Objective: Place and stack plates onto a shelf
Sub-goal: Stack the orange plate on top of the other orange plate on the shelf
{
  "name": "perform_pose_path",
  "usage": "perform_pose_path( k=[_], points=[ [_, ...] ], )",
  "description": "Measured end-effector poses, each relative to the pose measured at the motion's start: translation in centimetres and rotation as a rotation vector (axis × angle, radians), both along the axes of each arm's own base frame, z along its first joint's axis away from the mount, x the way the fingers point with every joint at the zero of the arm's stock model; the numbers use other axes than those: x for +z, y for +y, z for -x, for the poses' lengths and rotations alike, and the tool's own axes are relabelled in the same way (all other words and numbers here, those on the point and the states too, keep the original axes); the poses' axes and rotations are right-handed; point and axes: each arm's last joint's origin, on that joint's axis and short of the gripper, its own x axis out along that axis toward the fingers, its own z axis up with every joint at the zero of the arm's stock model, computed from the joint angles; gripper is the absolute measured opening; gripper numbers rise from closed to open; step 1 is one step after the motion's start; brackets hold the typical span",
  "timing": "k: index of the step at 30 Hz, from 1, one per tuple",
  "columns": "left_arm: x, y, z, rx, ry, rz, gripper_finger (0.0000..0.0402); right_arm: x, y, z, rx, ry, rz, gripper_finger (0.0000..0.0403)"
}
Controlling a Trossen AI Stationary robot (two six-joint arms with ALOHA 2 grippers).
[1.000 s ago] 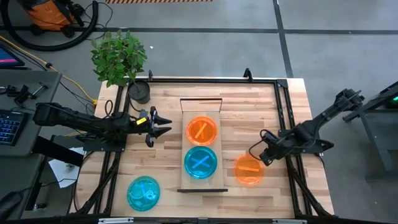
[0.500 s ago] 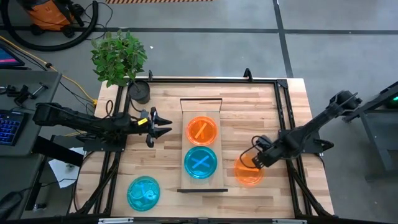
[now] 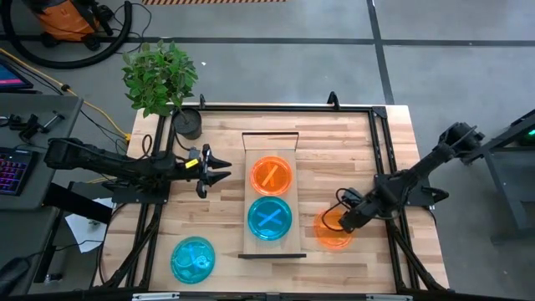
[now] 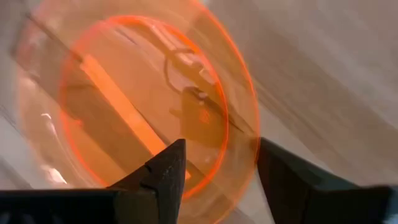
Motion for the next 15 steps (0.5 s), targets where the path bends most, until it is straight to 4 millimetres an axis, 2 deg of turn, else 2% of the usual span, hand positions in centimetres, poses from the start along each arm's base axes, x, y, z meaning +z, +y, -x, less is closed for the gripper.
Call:
perform_pose_path(
  k=[5, 10, 12, 15],
  points=[
    [-0.1, 0.0, 0.0, 0.0, 0.008, 0.0, 0.0147, -1.5, -0.1, 1.1, -0.063, -0.008, 0.005, 0.0155],
    [0.0, 0.0, 0.0, 0.0, 0.004, 0.0, 0.0147, -1.4, 0.4, 1.2, -0.019, -0.067, 0.009, 0.0124],
    [0.0, 0.0, 0.0, 0.0, 0.004, 0.0, 0.0147, -1.5, 0.6, 1.3, -0.007, -0.077, 0.011, 0.0097],
    [0.0, 0.0, 0.0, 0.0, 0.004, 0.0, 0.0147, -1.5, 0.8, 1.5, 0.005, -0.081, 0.02, 0.0032]
  ],
)
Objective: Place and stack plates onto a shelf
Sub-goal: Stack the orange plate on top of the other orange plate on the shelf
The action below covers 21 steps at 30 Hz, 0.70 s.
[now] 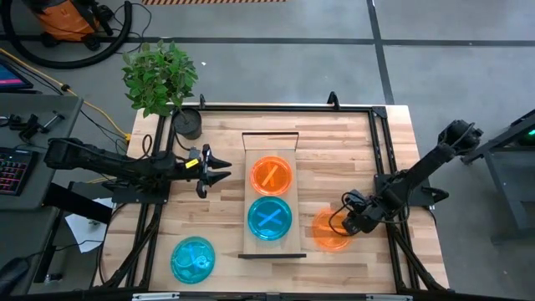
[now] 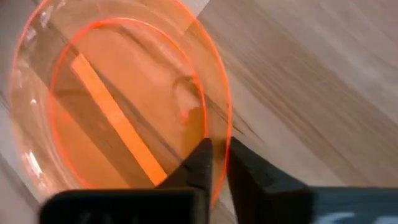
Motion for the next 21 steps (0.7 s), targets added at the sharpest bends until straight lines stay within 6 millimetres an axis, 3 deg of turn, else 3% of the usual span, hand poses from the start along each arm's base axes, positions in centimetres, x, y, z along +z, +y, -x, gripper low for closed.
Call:
perform_pose_path(
  k=[2, 7, 14, 21],
  points=[
    [0.0, 0.0, 0.0, 0.0, 0.0, 0.0, 0.0147, 0.0, 0.2, 0.0, 0.019, -0.007, -0.01, 0.001],
    [0.0, 0.0, 0.0, 0.0, 0.0, -0.001, 0.0147, 0.9, 0.3, 0.3, 0.09, -0.018, -0.088, 0.0004],
    [0.1, 0.0, 0.0, 0.0, -0.011, -0.001, 0.0147, 4.2, -0.6, 1.1, 0.07, -0.23, -0.199, 0.0],
    [0.1, 0.0, 0.0, 0.001, -0.013, -0.008, 0.0147, 6.4, -2.0, 2.0, -0.001, -0.433, -0.196, 0.0]
  ],
)
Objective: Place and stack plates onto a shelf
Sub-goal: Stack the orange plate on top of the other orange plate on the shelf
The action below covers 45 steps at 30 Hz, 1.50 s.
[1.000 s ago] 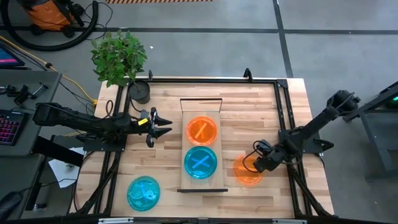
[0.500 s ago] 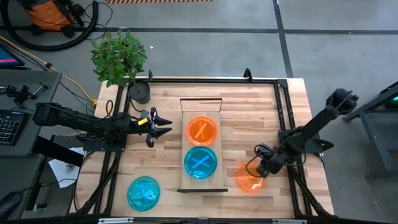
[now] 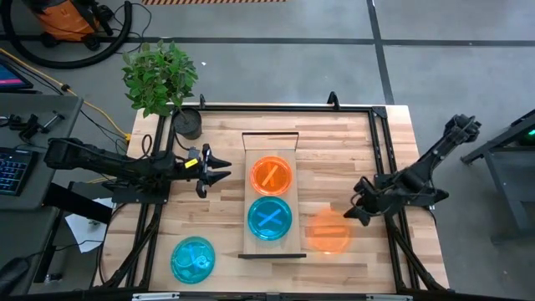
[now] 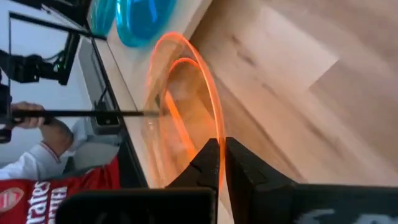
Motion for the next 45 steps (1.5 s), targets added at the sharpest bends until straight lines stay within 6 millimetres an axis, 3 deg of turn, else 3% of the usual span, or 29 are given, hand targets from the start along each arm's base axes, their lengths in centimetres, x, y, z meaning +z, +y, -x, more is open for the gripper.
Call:
perform_pose_path(
  k=[9, 16, 21, 27, 36, 45],
  points=[
    [0.0, 0.0, 0.0, 0.0, -0.001, 0.0, 0.0147, 0.8, -1.4, 0.9, -0.095, -0.123, 0.113, 0.0],
    [0.3, 0.0, 0.0, 0.001, -0.031, -0.003, 0.0147, 2.2, -2.3, -0.1, -0.283, -0.321, 0.274, 0.0],
    [0.3, 0.0, 0.0, 0.003, -0.029, -0.024, 0.0147, 2.7, -3.3, -1.9, -0.447, -0.375, 0.363, 0.0],
    [0.3, 0.0, 0.0, 0.003, -0.029, -0.02, 0.0147, 1.9, -4.6, -4.6, -0.599, -0.337, 0.408, 0.0],
    [0.3, 0.0, 0.0, 0.003, -0.025, -0.019, 0.0147, 0.5, -5.9, -9.2, -0.62, -0.365, 0.439, 0.0],
    [0.3, 0.0, 0.0, 0.003, -0.024, -0.018, 0.0147, -1.8, -6.3, -12.3, -0.66, -0.407, 0.429, 0.0]
  ],
)
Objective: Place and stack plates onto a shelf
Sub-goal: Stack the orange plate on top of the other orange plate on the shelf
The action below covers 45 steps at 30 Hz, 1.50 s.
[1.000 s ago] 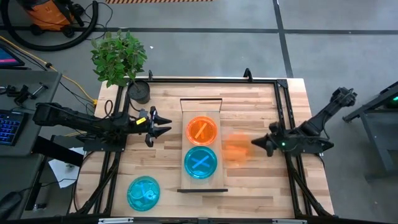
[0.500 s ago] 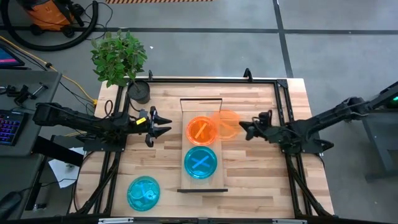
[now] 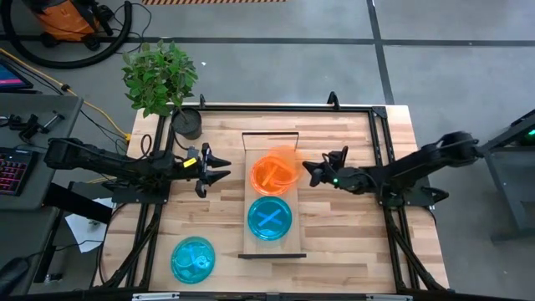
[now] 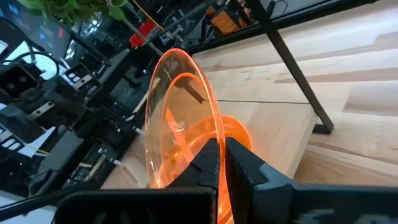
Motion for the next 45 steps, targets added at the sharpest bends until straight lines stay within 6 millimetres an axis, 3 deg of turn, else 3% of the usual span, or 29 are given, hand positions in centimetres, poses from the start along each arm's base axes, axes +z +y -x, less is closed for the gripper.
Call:
perform_pose_path(
  k=[8, 20, 30, 34, 40, 45],
  points=[
    [0.0, 0.0, 0.0, -0.001, 0.0, 0.0, 0.0147, -1.9, -0.1, -1.6, -0.017, -0.022, 0.002, 0.0],
    [0.0, 0.0, 0.0, -0.001, 0.003, 0.002, 0.0147, -1.7, 0.7, -6.1, 0.07, 0.112, 0.181, 0.0],
    [-0.1, 0.0, 0.0, -0.001, 0.011, 0.002, 0.0147, -1.4, 0.7, -6.3, 0.059, 0.248, 0.222, 0.0005],
    [-0.1, 0.0, 0.0, -0.001, 0.011, 0.002, 0.0147, -1.4, 0.8, -6.4, 0.112, 0.246, 0.203, 0.004],
    [-0.1, 0.0, 0.0, -0.001, 0.01, 0.002, 0.0147, -1.4, 1.0, -6.4, 0.168, 0.258, 0.225, 0.0137],
    [-0.1, 0.0, 0.0, -0.001, 0.01, 0.002, 0.0147, 0.0, 0.9, -6.0, 0.193, 0.257, 0.291, 0.0196]
  ],
)
